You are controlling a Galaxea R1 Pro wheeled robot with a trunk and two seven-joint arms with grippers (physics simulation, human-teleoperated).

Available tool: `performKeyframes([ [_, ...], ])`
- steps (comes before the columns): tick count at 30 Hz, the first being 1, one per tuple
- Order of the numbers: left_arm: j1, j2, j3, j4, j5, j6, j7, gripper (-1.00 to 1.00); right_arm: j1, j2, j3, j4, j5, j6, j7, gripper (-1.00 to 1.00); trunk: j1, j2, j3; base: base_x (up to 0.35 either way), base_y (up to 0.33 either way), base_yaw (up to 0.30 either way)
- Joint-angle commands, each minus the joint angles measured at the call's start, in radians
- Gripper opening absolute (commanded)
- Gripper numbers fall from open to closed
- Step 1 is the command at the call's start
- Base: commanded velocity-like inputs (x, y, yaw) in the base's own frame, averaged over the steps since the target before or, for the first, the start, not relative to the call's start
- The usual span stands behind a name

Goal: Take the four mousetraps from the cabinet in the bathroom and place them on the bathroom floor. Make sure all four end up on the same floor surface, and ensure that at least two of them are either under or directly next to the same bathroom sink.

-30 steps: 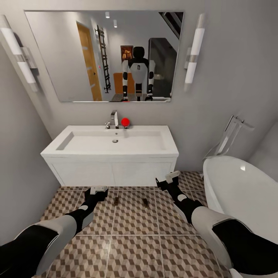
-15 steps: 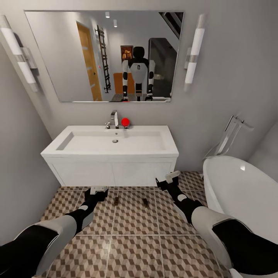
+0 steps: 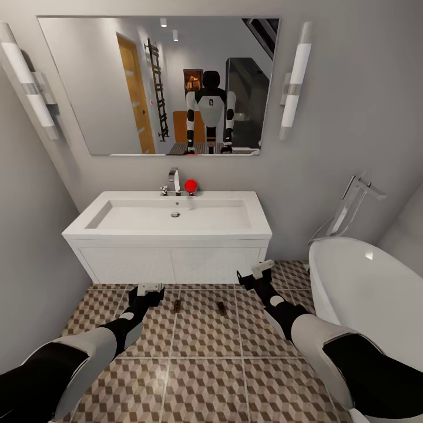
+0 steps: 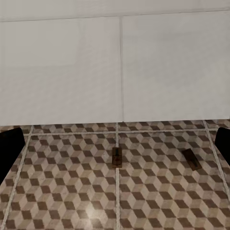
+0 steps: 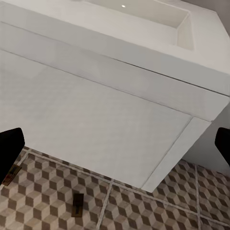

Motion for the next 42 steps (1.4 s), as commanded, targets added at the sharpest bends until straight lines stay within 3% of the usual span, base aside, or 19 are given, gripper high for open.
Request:
performKeyframes([
  [1, -0.002, -0.001, -0.009, 0.004, 0.005, -0.007, 0.003, 1.00, -0.001, 0.000, 0.000, 0.002, 0.009, -0.002, -0.006, 1.00, 0.001, -0.002, -0.002, 0.000, 0.000, 0.000],
  [31, 0.000, -0.001, -0.008, 0.004, 0.005, -0.008, 0.003, 1.00, 0.002, 0.001, 0.000, 0.002, 0.009, -0.002, -0.006, 1.00, 0.001, -0.002, -0.002, 0.000, 0.000, 0.000],
  [42, 0.021, 0.006, -0.008, 0.006, 0.005, -0.008, 0.003, 1.00, 0.088, -0.001, -0.001, 0.002, 0.010, -0.004, -0.007, 1.00, 0.001, -0.002, -0.002, 0.000, 0.000, 0.000],
])
